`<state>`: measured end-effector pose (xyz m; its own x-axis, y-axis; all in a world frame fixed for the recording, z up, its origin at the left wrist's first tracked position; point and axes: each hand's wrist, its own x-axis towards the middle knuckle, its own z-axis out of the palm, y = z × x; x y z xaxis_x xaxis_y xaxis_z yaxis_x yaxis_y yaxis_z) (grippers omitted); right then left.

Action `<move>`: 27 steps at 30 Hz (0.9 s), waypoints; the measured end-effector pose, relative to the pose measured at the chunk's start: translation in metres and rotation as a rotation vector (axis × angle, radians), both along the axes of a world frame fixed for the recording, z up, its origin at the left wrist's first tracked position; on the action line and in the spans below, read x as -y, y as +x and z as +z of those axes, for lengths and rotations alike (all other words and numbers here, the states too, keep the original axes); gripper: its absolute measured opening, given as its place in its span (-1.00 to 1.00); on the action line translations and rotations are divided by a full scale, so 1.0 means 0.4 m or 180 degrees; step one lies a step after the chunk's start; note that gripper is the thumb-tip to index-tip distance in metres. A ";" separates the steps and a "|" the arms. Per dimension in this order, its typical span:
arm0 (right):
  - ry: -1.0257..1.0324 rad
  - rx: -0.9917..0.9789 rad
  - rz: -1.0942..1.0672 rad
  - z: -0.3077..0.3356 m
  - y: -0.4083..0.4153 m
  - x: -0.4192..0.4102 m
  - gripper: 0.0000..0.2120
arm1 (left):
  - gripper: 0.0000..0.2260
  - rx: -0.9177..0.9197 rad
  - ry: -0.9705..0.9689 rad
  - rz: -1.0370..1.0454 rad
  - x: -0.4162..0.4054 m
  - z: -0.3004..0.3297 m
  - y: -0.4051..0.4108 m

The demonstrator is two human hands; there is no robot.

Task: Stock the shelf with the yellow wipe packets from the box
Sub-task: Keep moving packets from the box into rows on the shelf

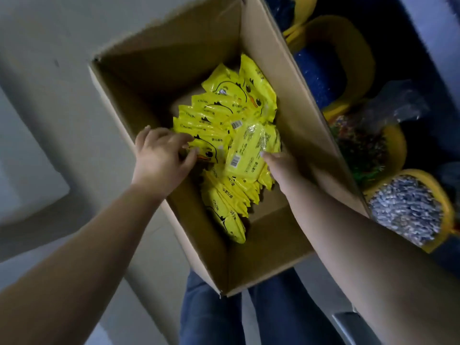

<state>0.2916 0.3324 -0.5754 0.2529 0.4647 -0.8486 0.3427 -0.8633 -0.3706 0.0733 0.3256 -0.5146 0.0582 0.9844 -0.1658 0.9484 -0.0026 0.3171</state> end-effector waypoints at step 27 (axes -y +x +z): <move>0.1279 -0.0656 -0.0521 0.135 -0.100 -0.051 -0.75 | -0.49 0.3396 -0.2695 0.2793 -0.099 0.037 0.068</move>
<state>0.2515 0.3528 -0.5213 0.1953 0.7343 -0.6502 0.0986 -0.6743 -0.7319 0.1004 0.3652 -0.4999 -0.0048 0.4273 -0.9041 -0.0774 0.9012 0.4264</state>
